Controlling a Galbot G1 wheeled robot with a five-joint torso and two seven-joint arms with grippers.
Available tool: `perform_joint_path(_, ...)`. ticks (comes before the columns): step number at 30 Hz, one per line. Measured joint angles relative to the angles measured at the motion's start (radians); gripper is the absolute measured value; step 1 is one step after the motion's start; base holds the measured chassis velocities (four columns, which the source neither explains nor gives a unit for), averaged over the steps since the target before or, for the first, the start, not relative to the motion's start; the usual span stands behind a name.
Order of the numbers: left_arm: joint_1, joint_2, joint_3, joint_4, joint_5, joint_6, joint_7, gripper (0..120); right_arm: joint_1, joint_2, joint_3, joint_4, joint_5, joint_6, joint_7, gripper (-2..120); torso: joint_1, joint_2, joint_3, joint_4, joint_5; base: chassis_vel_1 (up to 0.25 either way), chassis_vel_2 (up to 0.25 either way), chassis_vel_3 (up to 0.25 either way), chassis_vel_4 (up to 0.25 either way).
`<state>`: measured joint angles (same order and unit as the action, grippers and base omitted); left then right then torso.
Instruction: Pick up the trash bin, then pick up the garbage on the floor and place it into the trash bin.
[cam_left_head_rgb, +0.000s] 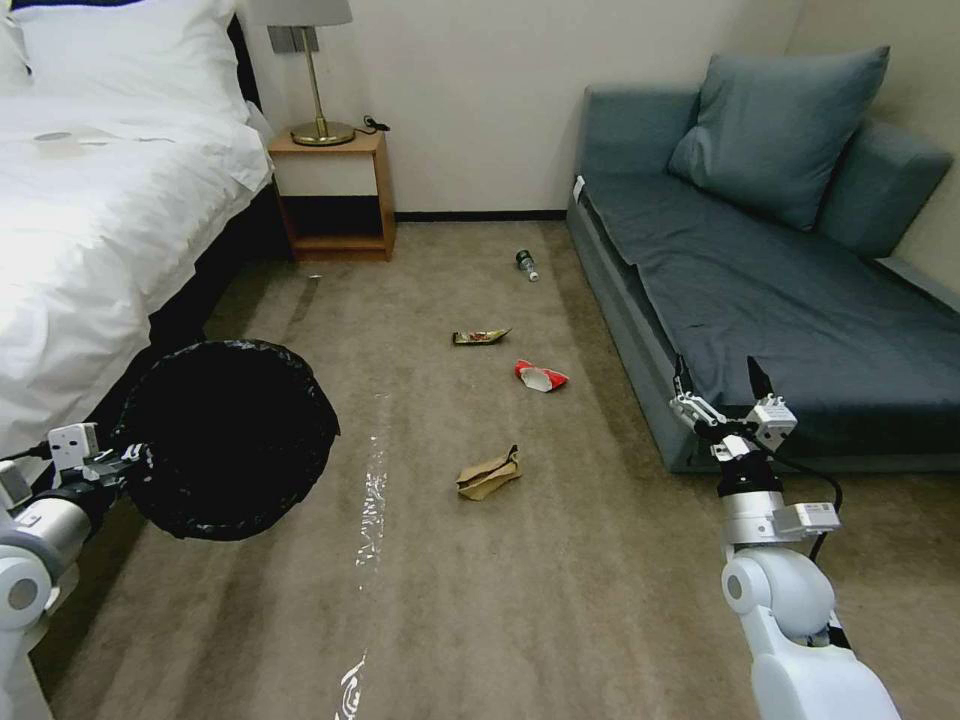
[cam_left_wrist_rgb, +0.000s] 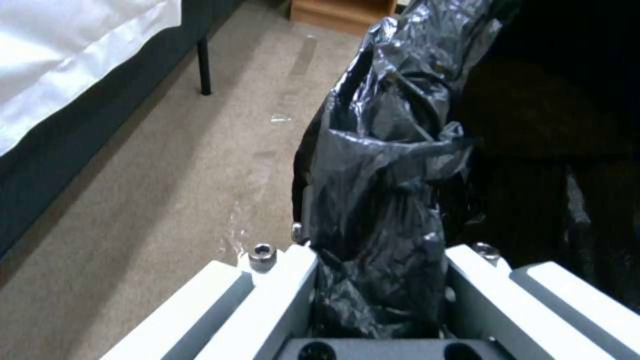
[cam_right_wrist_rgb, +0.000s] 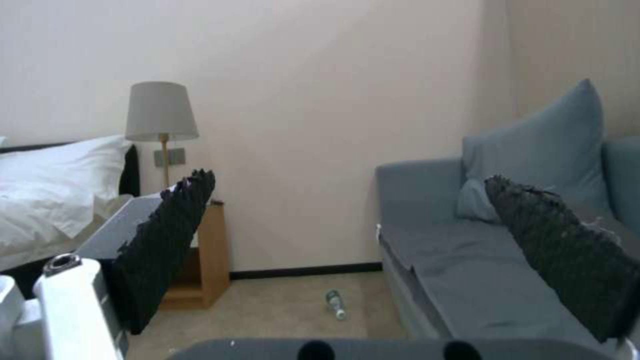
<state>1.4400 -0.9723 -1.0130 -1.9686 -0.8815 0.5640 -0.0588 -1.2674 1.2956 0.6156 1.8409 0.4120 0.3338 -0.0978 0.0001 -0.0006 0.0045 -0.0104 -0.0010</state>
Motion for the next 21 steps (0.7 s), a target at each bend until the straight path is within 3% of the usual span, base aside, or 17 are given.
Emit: perform_joint_path(21,-0.003,0.001,0.009,-0.001,0.005,-0.008,-0.002,0,0.001,0.002,-0.006,-0.004,-0.005,0.006,-0.007,100,0.0,0.0,0.0,0.0001,0.0,-0.077,0.08,0.088,-0.082)
